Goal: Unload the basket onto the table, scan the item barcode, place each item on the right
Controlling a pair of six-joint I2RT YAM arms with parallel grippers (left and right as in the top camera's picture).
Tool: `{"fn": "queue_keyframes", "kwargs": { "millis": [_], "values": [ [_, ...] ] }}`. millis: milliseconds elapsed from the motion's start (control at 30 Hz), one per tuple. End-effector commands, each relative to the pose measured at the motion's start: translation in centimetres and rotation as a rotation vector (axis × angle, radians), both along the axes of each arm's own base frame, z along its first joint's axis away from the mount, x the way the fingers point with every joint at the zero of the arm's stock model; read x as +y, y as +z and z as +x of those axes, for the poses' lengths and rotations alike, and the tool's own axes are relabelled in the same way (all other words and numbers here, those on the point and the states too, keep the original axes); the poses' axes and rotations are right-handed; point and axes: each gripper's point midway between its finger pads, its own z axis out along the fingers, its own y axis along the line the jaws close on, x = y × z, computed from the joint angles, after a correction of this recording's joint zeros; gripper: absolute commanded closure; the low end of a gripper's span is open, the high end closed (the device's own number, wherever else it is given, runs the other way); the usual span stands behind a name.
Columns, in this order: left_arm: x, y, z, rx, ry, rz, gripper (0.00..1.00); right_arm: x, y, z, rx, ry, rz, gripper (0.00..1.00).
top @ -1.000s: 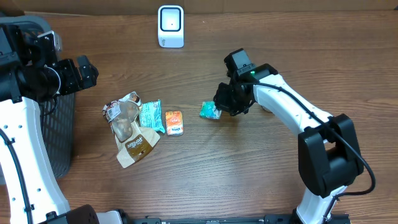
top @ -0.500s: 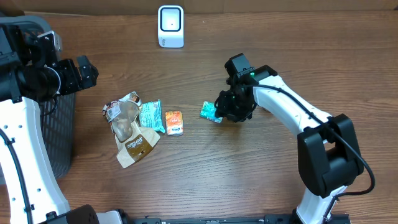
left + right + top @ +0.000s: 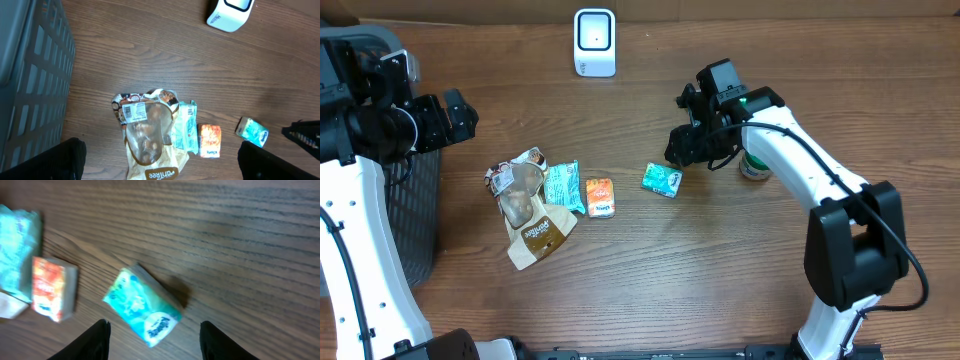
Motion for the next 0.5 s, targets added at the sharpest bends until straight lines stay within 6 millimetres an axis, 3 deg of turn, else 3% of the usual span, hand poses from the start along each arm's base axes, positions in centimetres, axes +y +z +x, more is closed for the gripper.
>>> {"fn": "queue_keyframes", "kwargs": {
  "millis": [0, 200, 467],
  "values": [
    [0.0, 0.5, 0.1, -0.016, -0.014, 0.013, 0.01, 0.0, -1.9, 0.2, -0.004, 0.096, -0.043, 0.44],
    [0.0, 0.5, 0.1, -0.016, -0.014, 0.013, 0.0, 0.3, -4.3, -1.2, 0.055, 0.215, -0.033, 0.39],
    [0.0, 0.5, 0.1, -0.016, -0.014, 0.013, 0.0, 0.4, -4.8, -1.2, 0.047, 0.234, -0.032, 0.39]
  ]
}}
